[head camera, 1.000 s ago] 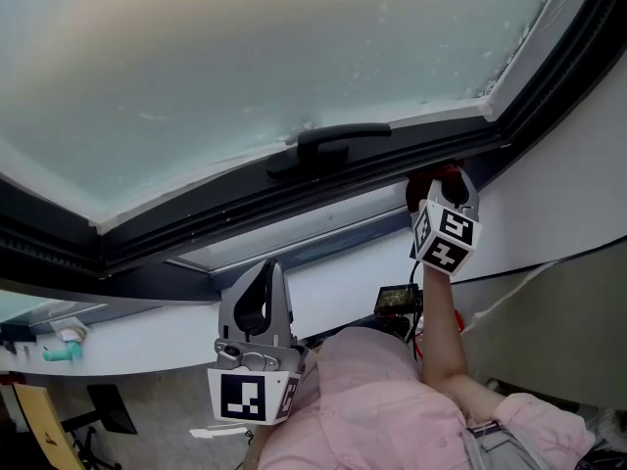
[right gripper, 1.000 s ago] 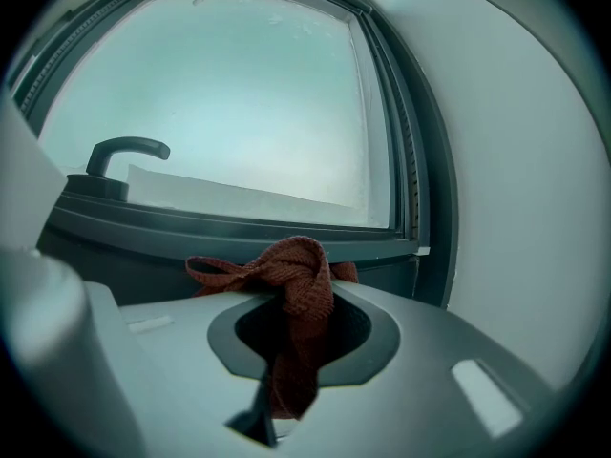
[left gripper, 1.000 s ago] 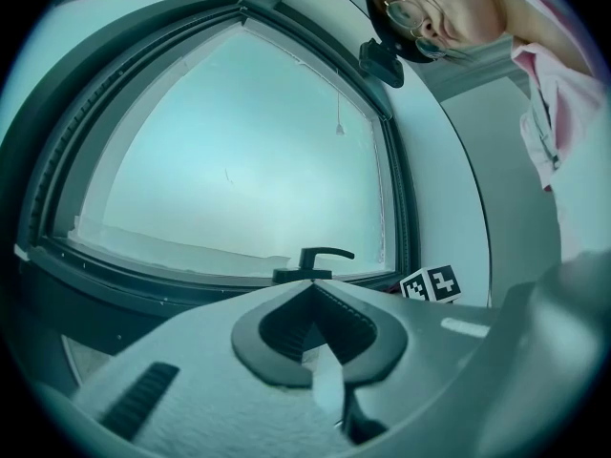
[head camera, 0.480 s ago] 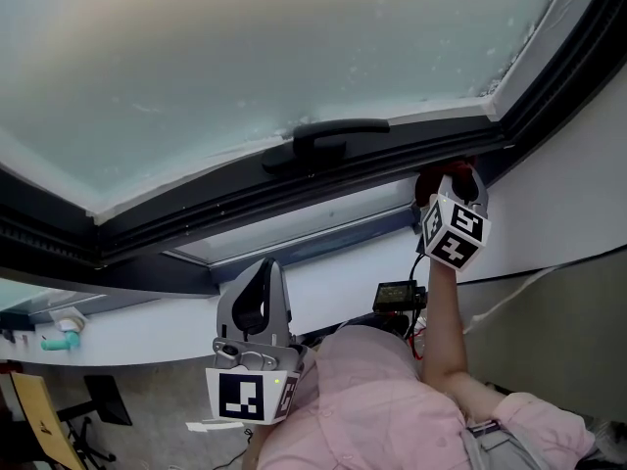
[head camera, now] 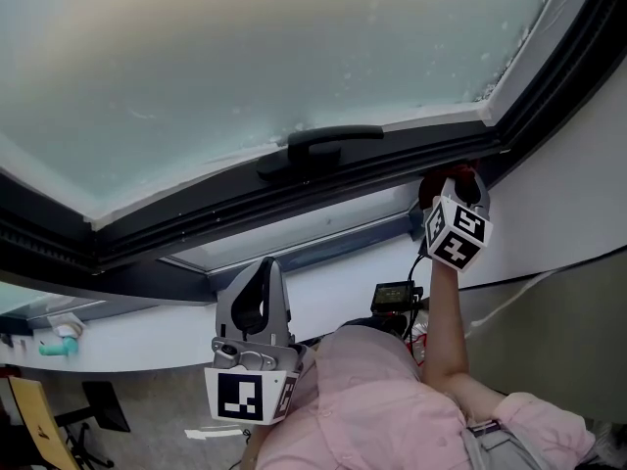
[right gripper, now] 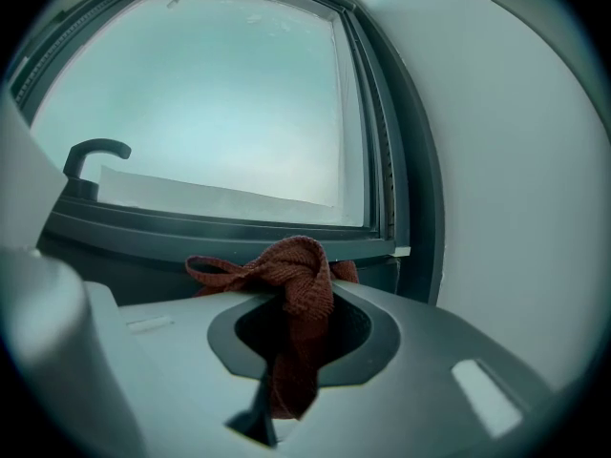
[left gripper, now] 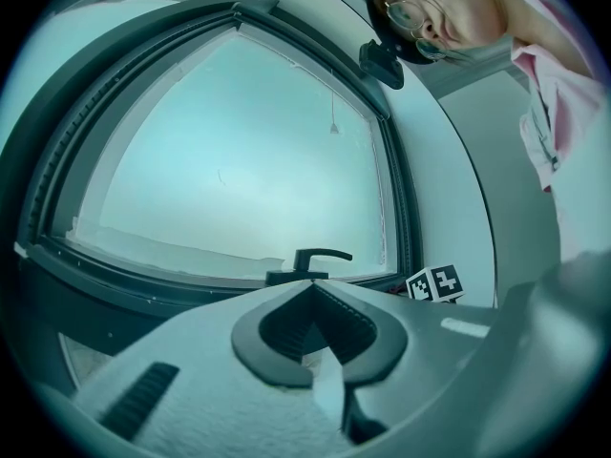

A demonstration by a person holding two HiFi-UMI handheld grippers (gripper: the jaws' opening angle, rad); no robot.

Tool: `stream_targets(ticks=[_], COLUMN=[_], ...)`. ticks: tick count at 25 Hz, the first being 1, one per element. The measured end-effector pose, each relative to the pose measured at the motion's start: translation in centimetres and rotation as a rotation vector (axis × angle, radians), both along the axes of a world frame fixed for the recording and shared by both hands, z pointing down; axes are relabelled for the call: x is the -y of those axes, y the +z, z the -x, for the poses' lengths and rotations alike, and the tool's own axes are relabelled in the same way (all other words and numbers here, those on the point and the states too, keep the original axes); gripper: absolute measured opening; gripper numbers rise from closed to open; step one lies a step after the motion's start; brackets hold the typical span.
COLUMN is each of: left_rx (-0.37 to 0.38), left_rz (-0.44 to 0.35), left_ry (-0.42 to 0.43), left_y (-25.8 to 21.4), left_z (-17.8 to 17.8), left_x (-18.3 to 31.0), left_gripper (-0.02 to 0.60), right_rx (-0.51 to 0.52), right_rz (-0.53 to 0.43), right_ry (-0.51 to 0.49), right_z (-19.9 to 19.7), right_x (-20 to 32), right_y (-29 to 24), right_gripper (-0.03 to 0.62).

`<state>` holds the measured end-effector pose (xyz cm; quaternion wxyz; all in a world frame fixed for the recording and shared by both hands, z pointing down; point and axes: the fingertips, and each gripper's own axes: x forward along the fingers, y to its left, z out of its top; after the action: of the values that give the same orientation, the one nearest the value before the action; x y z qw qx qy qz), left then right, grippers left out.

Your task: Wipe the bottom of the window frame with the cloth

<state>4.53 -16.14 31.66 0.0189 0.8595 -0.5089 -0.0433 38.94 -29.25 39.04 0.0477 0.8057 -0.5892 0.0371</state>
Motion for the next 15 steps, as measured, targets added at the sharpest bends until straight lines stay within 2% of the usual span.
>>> stream_targets(ticks=[15], left_rx=[0.004], left_rz=[-0.009], left_ry=[0.024], left_y=[0.1], left_z=[-1.6], left_x=[1.9], left_gripper=[-0.005], right_rx=[0.007], right_rz=[-0.018], right_ry=[0.053], right_z=[-2.6], right_x=[0.4], right_y=[0.0], right_gripper=[0.044])
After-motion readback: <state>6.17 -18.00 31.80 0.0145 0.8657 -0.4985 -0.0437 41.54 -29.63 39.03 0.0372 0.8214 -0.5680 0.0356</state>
